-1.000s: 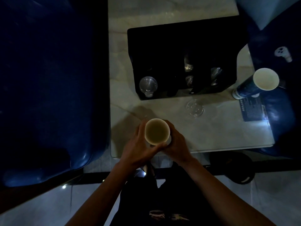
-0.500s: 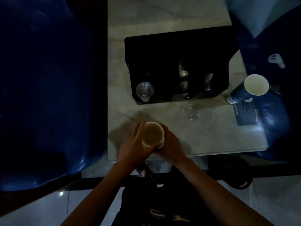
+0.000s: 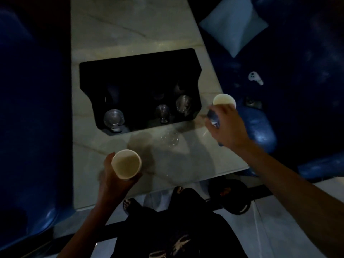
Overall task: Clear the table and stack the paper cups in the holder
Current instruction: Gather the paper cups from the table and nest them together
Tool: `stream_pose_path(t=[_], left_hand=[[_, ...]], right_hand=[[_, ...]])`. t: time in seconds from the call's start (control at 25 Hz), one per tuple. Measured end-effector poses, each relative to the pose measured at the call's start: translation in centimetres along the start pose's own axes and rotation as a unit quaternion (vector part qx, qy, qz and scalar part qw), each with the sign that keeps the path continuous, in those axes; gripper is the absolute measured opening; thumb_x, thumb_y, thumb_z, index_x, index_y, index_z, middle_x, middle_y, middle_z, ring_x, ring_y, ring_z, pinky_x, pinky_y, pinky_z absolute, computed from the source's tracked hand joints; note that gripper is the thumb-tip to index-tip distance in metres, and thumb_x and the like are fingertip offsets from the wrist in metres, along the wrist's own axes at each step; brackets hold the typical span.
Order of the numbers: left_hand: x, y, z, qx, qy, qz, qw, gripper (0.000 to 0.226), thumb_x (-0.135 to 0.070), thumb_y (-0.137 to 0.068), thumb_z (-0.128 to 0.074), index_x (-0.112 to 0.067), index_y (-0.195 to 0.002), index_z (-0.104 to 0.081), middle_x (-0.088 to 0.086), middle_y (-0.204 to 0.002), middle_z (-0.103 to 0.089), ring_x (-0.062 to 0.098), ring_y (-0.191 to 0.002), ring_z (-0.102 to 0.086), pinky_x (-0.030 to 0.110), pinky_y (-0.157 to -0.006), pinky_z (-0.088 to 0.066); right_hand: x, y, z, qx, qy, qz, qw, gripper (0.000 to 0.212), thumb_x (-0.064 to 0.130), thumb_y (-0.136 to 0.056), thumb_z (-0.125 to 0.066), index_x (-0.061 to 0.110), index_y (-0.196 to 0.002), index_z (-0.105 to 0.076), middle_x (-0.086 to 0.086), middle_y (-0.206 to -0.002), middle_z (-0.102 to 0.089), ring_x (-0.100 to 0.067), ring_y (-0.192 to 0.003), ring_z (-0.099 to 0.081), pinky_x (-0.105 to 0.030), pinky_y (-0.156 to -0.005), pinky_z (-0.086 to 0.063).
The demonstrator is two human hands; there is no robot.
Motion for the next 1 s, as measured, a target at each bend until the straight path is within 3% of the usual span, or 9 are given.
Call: stream_pose_path(t=[0.12, 0.24, 0.32, 0.44, 0.52, 0.64, 0.72, 0.84, 1.0], left_hand=[[-0.9, 0.2, -0.7, -0.024, 0.029, 0.03, 0.999, 0.095, -0.04, -0.052, -0.096, -0.03, -0.125, -0.037, -0.01, -0.106, -0.054, 0.017, -0.091, -0.06, 0.034, -0.075, -0.049], [-0.5, 0.3, -1.2, -0.02, 0.036, 0.083, 0.996, 0.095, -0.047, -0.051, -0.094, -0.036, -0.124, -0.034, -0.01, -0.103, -0.052, 0.017, -0.088, -0.055, 0.036, -0.077, -0.046], [-0.4, 0.4, -1.1, -0.019, 0.042, 0.097, 0.994, 0.093, -0.051, -0.05, -0.093, -0.042, -0.121, -0.034, -0.01, -0.102, -0.053, 0.018, -0.088, -0.055, 0.036, -0.077, -0.045], [-0.2, 0.7, -1.1, -0.013, 0.053, 0.107, 0.993, 0.092, -0.062, -0.049, -0.09, -0.05, -0.118, -0.031, -0.01, -0.105, -0.055, 0.017, -0.09, -0.056, 0.038, -0.077, -0.049], [0.1, 0.9, -1.2, -0.009, 0.056, 0.11, 0.992, 0.098, -0.066, -0.047, -0.088, -0.048, -0.124, -0.031, -0.009, -0.107, -0.056, 0.017, -0.092, -0.058, 0.039, -0.077, -0.051], [0.5, 0.9, -1.2, -0.016, 0.056, 0.112, 0.992, 0.101, -0.071, -0.044, -0.086, -0.047, -0.125, -0.03, -0.01, -0.106, -0.056, 0.018, -0.092, -0.06, 0.041, -0.078, -0.054], [0.5, 0.7, -1.4, -0.014, 0.056, 0.104, 0.993, 0.1, -0.07, -0.044, -0.086, -0.048, -0.124, -0.03, -0.012, -0.104, -0.056, 0.018, -0.092, -0.06, 0.04, -0.076, -0.053], [0.5, 0.5, -1.4, -0.025, 0.062, 0.083, 0.994, 0.095, -0.059, -0.045, -0.091, -0.058, -0.117, -0.029, -0.023, -0.1, -0.054, 0.014, -0.092, -0.059, 0.033, -0.073, -0.049], [0.8, 0.4, -1.8, -0.048, 0.08, 0.04, 0.995, 0.1, -0.045, -0.048, -0.096, -0.065, -0.119, -0.028, -0.02, -0.114, -0.054, 0.0, -0.097, -0.057, 0.027, -0.08, -0.048]], right_hand=[[-4.8, -3.1, 1.3, -0.068, 0.063, -0.061, 0.994, 0.071, 0.056, -0.083, -0.063, 0.018, -0.14, -0.045, -0.014, -0.138, -0.052, -0.037, -0.125, -0.044, -0.045, -0.098, -0.043], [-8.4, -4.1, -1.4, -0.021, 0.074, -0.151, 0.986, 0.096, 0.073, -0.08, -0.057, 0.019, -0.154, -0.027, -0.022, -0.156, -0.034, -0.045, -0.139, -0.033, -0.054, -0.112, -0.032], [-9.8, -4.0, -3.8, 0.025, 0.053, -0.187, 0.981, 0.102, 0.077, -0.077, -0.056, 0.021, -0.155, -0.02, -0.024, -0.16, -0.026, -0.049, -0.14, -0.03, -0.058, -0.113, -0.031], [-11.3, -3.2, -5.6, 0.055, 0.009, -0.216, 0.975, 0.092, 0.066, -0.079, -0.058, 0.022, -0.153, -0.025, -0.02, -0.157, -0.029, -0.048, -0.133, -0.038, -0.058, -0.106, -0.042], [-12.2, -2.7, -5.0, 0.026, -0.034, -0.233, 0.972, 0.08, 0.057, -0.079, -0.058, 0.022, -0.148, -0.035, -0.016, -0.146, -0.039, -0.042, -0.124, -0.048, -0.054, -0.095, -0.051], [-13.2, -2.6, -2.6, -0.045, -0.102, -0.293, 0.95, 0.08, 0.059, -0.077, -0.055, 0.024, -0.148, -0.04, -0.014, -0.139, -0.05, -0.032, -0.116, -0.057, -0.028, -0.088, -0.045], [-12.9, -2.0, -0.4, -0.112, -0.19, -0.327, 0.919, 0.077, 0.06, -0.074, -0.052, 0.025, -0.143, -0.049, -0.008, -0.133, -0.058, -0.023, -0.108, -0.06, -0.021, -0.086, -0.043], [-11.2, 1.4, 1.4, -0.198, -0.39, -0.341, 0.832, 0.044, 0.044, -0.078, -0.062, 0.037, -0.121, -0.063, 0.012, -0.112, -0.068, -0.008, -0.1, -0.068, -0.037, -0.092, -0.058], [-7.2, 6.9, -0.5, -0.184, -0.478, -0.381, 0.77, 0.038, 0.042, -0.076, -0.056, 0.048, -0.11, -0.07, 0.016, -0.117, -0.071, -0.007, -0.11, -0.067, -0.036, -0.094, -0.056]])
Point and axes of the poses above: each hand's wrist, its own y-axis away from the middle knuckle, its own z-axis out of the back of the hand, x = y × z, the point moved 10 cm from there along -y, towards the middle knuckle
